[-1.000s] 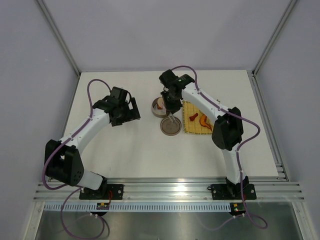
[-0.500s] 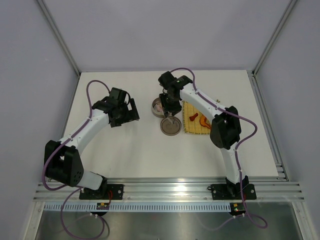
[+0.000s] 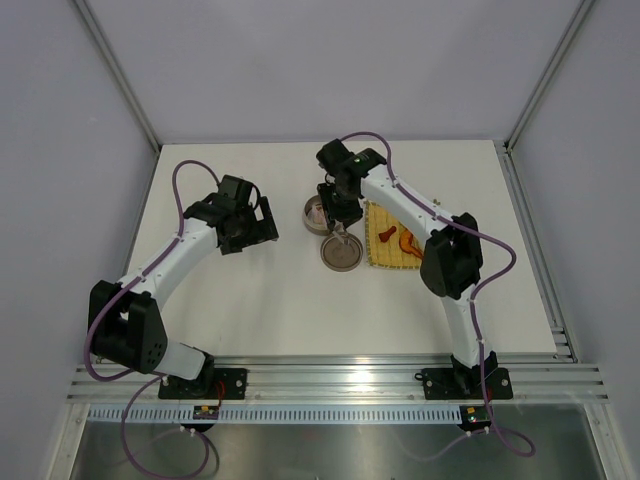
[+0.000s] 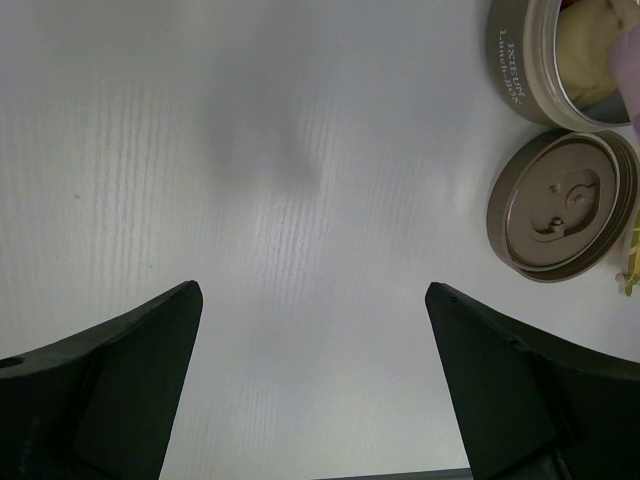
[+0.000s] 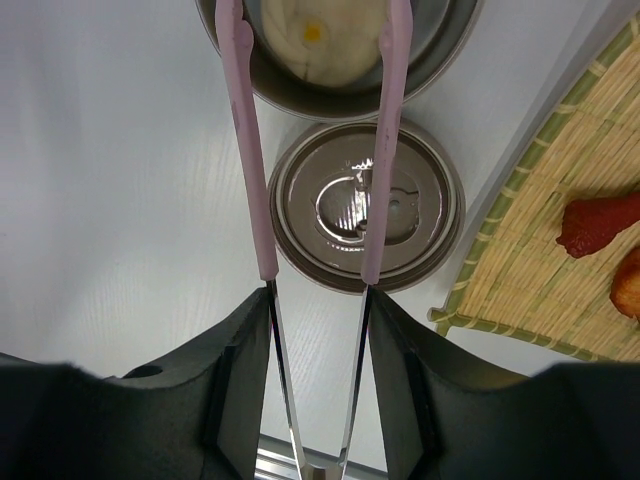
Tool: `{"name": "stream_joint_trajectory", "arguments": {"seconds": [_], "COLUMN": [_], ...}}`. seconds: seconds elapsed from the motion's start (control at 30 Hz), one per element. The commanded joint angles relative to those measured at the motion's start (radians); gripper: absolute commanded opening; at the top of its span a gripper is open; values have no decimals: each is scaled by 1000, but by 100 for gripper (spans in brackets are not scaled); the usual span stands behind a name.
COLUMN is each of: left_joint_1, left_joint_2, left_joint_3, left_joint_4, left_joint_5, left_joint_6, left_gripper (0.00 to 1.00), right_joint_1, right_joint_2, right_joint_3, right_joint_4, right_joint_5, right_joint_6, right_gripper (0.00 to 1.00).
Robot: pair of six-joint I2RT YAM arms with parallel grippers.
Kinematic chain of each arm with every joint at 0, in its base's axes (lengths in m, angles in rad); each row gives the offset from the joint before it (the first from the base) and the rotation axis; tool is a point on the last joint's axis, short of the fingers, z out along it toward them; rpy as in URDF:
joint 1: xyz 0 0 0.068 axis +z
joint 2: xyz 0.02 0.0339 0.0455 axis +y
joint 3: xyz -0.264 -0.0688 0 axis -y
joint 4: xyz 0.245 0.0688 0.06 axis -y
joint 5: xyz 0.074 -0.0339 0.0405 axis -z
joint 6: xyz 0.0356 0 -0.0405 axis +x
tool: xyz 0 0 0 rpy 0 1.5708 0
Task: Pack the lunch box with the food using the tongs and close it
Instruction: Place the fake food in the packing box.
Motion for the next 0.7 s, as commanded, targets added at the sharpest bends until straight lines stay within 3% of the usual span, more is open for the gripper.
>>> {"name": "stream_joint_trajectory", "arguments": {"seconds": [0.0,0.3,0.47,0.67], "left_joint_1": [6,4,6,6], "left_joint_2": [-38,-43,-44,-41], "left_joint_3": [-5,-9,-11,-11], "left_joint_4": [32,33,33,39], "left_joint_5": [-7,-1,3,9], "left_joint_6": [11,11,14,13], "left_gripper": [99,99,99,99], "right_joint_1": [8,0,-41,-184], "right_joint_2": [-87,-173,-278,-475], "right_joint_3": [66,31,-119,-328], "right_joint_4": [-13,-10,25,78], "right_joint_5": [12,99,116,138], "right_joint_6": [-3,9,35,48], "right_gripper": [48,48,48,47]}}
